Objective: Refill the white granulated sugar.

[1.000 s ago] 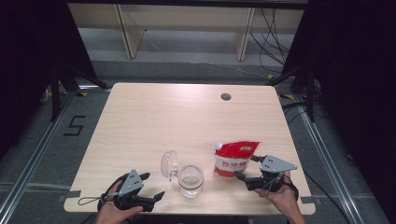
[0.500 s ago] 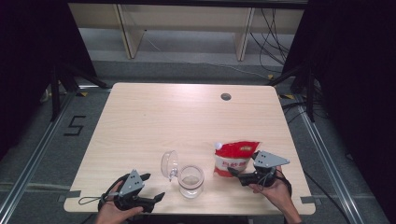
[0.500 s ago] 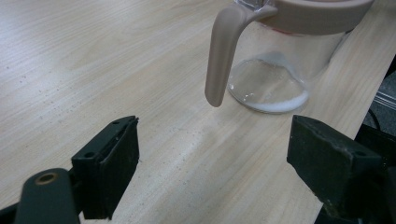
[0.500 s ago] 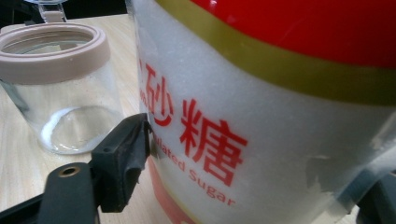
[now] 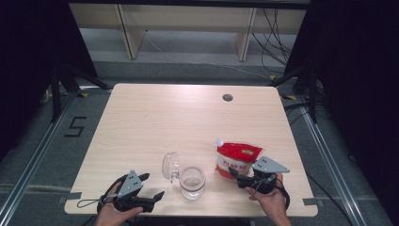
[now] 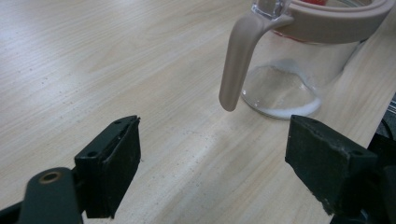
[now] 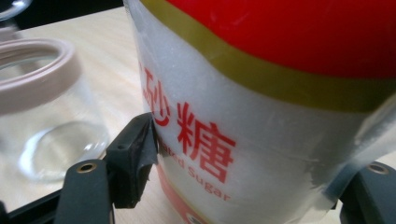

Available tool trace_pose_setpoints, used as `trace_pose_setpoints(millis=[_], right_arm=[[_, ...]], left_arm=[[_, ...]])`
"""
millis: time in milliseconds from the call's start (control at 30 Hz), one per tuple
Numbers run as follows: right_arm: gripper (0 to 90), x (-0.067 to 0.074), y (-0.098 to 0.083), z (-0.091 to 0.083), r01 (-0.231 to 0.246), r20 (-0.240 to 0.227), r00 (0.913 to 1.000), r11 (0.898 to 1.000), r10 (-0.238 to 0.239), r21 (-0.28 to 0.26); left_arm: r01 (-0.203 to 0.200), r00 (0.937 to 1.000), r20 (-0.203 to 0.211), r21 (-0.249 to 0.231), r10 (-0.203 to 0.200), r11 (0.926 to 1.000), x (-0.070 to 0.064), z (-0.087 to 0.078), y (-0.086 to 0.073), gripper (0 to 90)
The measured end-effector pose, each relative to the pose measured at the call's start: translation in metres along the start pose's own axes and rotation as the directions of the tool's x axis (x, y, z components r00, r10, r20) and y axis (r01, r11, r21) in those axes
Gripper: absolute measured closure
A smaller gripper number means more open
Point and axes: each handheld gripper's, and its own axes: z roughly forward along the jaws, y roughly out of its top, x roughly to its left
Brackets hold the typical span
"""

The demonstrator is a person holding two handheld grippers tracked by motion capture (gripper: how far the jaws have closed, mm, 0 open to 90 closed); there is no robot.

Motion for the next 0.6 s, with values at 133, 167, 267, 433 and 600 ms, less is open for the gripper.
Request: trace_pose_setpoints(millis=[133, 167, 267, 433, 600], right_arm=[[32.6, 0.015, 0.000, 0.001, -0.040, 0.093, 0.9948, 0.999, 0.040, -0.006], [32.5, 0.018, 0.000, 0.001, -0.054, 0.108, 0.9926, 0.998, 0.056, -0.018], [32.2, 0.025, -0.002, 0.001, -0.101, 0.147, 0.9836, 0.994, 0.105, -0.032], [33.2, 0.013, -0.006, -0.001, -0.062, 0.066, 0.9955, 0.995, 0.067, -0.074], [32.3, -0.003, -0.008, -0.006, -0.007, -0.073, 0.9973, 0.998, 0.002, -0.066]], left_arm=[[0.006, 1.0000, 0.000, 0.000, -0.006, 1.0000, 0.000, -0.001, 0.000, 18.1], [0.005, 1.0000, 0.001, 0.000, -0.005, 1.0000, 0.000, 0.000, 0.000, 18.1], [0.002, 1.0000, 0.007, 0.008, -0.002, 1.0000, -0.001, 0.001, -0.001, 18.0], [-0.009, 1.0000, -0.001, 0.011, 0.009, 0.9999, -0.001, 0.000, 0.000, 18.0], [-0.002, 1.0000, -0.005, 0.012, 0.002, 0.9999, -0.001, 0.000, 0.000, 18.1]])
